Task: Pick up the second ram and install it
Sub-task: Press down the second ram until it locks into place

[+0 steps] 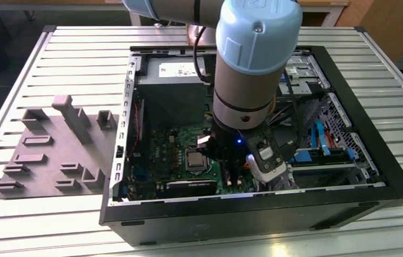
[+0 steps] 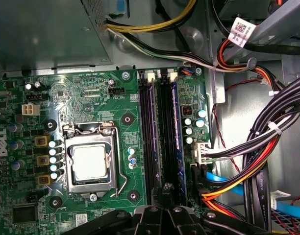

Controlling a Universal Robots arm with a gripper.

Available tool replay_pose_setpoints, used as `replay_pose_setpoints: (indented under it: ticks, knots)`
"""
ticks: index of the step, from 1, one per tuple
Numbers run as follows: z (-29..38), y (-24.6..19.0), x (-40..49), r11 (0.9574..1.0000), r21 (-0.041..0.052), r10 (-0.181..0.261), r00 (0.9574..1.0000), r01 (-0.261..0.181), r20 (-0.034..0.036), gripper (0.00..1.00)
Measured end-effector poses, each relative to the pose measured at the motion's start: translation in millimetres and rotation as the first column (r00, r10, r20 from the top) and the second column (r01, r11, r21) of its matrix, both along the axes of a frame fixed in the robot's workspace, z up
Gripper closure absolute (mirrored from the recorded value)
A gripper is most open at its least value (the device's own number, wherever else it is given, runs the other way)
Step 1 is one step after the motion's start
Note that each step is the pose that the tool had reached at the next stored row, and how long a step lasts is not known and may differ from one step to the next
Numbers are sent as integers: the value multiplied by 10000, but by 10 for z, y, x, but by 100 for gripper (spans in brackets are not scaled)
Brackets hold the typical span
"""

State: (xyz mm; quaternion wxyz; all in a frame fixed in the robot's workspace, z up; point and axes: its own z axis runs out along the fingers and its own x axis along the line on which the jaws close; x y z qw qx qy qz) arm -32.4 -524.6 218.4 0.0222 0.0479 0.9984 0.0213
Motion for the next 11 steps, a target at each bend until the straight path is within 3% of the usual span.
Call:
replay_pose_setpoints:
  ticks: [11]
  knots:
    - [206, -2, 0, 10000, -13, 0, 10000, 0, -4, 89]
